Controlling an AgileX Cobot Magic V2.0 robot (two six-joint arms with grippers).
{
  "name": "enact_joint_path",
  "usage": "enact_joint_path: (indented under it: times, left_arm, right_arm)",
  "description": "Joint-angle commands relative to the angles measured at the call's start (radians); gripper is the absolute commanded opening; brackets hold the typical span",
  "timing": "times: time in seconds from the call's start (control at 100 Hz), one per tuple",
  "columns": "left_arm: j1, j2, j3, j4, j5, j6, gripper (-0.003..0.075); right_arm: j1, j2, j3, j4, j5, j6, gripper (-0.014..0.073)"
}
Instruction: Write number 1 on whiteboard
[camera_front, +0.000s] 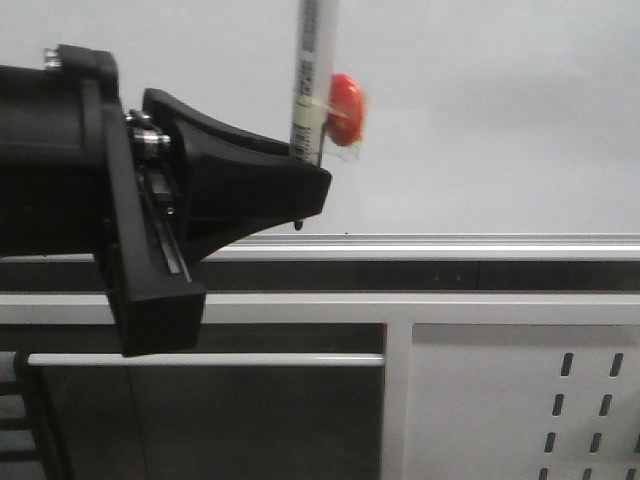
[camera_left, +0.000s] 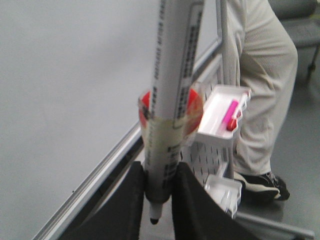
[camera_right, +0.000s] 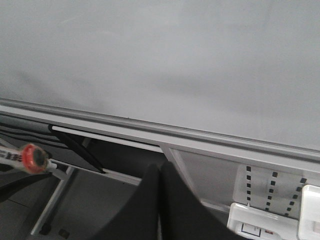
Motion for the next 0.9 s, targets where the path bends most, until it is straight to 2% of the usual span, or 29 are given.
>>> enact_joint_path:
  times: [0.0,0.12,0.2,0.29,0.37,0.44,0.53,0.59,0.64,0.72,0.81,0.89]
  left_arm:
    - [-0.004,-0.077,-0.111,0.122,0.201,-0.145,-0.0018]
    - [-0.017,-0.131,-0.202,0.403,0.421,-0.41,-0.0018]
    - [-0.05,-0.159,-0.237,0.566,0.483,-0.555,-0.0018]
    - [-0.099,-0.185,-0.254,0.722,0.533,-0.66,-0.0018]
    - [-0.142,-0.194,-0.263,0.792,0.59,-0.74,-0.0018]
    - [-0.178,-0.194,-0.263,0.817,0.628,-0.751,-0.0018]
    - [-0.229,-0.194,-0.263,0.872,0.679,-0.751,-0.0018]
    - [-0.256,-0.191,-0.267,0.876,0.772,-0.751,-0.0018]
    - [-0.277,-0.189,-0.267,0.873,0.854,-0.751,-0.0018]
    - [-0.294,-0.189,-0.267,0.868,0.945,-0.747,-0.0018]
    - [-0.298,-0.189,-0.269,0.872,0.949,-0.742,-0.0018]
    - [-0.298,-0.178,-0.271,0.894,0.965,-0.742,-0.0018]
  right_arm:
    - [0.01,0.01,-0.026,0.025,-0.068,-0.062,-0.0062]
    - [0.016,0.01,-0.026,0.038,-0.086,-0.067,-0.0062]
    - [0.016,0.01,-0.026,0.094,-0.09,-0.065,-0.0062]
    - [0.016,0.018,-0.026,0.142,-0.08,-0.076,-0.006]
    - [0.016,0.037,-0.026,0.151,-0.05,-0.131,-0.0037]
    - [0.016,0.056,-0.026,0.178,-0.032,-0.136,0.0039]
    - [0.016,0.074,-0.026,0.243,-0.021,-0.16,0.0214]
    - [0.016,0.091,-0.026,0.278,-0.008,-0.171,0.0337]
    - [0.016,0.105,-0.026,0.304,0.011,-0.171,0.0389]
    - [0.016,0.134,-0.026,0.343,0.032,-0.171,0.0374]
    - [0.016,0.163,-0.026,0.425,0.049,-0.199,0.0324]
    - [0.016,0.184,-0.026,0.532,0.064,-0.276,0.0295]
